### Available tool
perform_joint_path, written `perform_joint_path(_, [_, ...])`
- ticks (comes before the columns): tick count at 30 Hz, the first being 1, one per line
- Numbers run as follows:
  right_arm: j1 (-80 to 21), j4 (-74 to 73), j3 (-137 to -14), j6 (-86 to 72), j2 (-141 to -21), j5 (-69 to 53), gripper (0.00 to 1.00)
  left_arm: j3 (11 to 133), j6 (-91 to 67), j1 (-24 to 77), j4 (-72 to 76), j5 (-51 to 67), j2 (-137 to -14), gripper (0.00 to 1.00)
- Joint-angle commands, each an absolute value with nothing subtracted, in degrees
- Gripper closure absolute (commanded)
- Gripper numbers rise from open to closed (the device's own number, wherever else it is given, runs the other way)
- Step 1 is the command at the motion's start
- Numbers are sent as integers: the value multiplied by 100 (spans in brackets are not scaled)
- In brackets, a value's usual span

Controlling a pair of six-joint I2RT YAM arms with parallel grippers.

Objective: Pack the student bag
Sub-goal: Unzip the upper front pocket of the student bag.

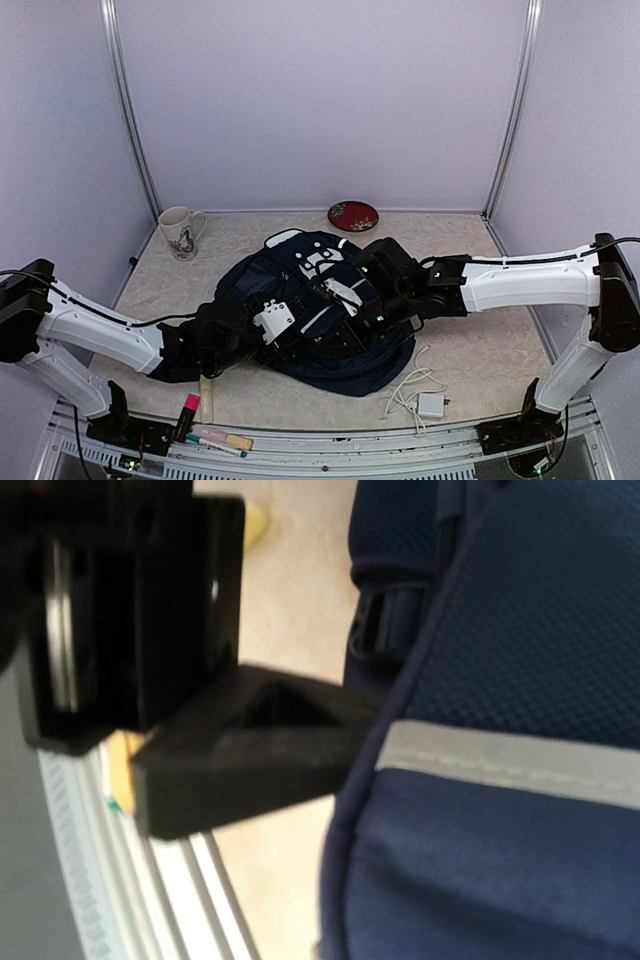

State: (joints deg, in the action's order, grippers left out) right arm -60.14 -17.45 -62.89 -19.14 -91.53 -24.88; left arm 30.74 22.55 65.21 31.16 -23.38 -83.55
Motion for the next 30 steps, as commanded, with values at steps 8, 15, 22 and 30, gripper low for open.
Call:
perform_joint_path(8, [-6249, 256, -6148, -2896, -9430, -2290, 92, 2519, 1394, 6560, 4237, -2031, -7617, 2])
perform_joint_path(15, [-6189, 556, -6351, -2952, -9946, -2028, 100, 2197, 439, 6643, 3260, -1959, -6762, 3])
perform_joint_path(22, [-6188, 1297, -6240, -3498, -10099, -1920, 99, 1916, -508, 7024, 2434, -2317, -6166, 11])
perform_joint_path(30, [-6188, 1419, -6310, -3699, -10417, -1927, 82, 1529, -780, 7137, 2592, -2558, -6134, 29])
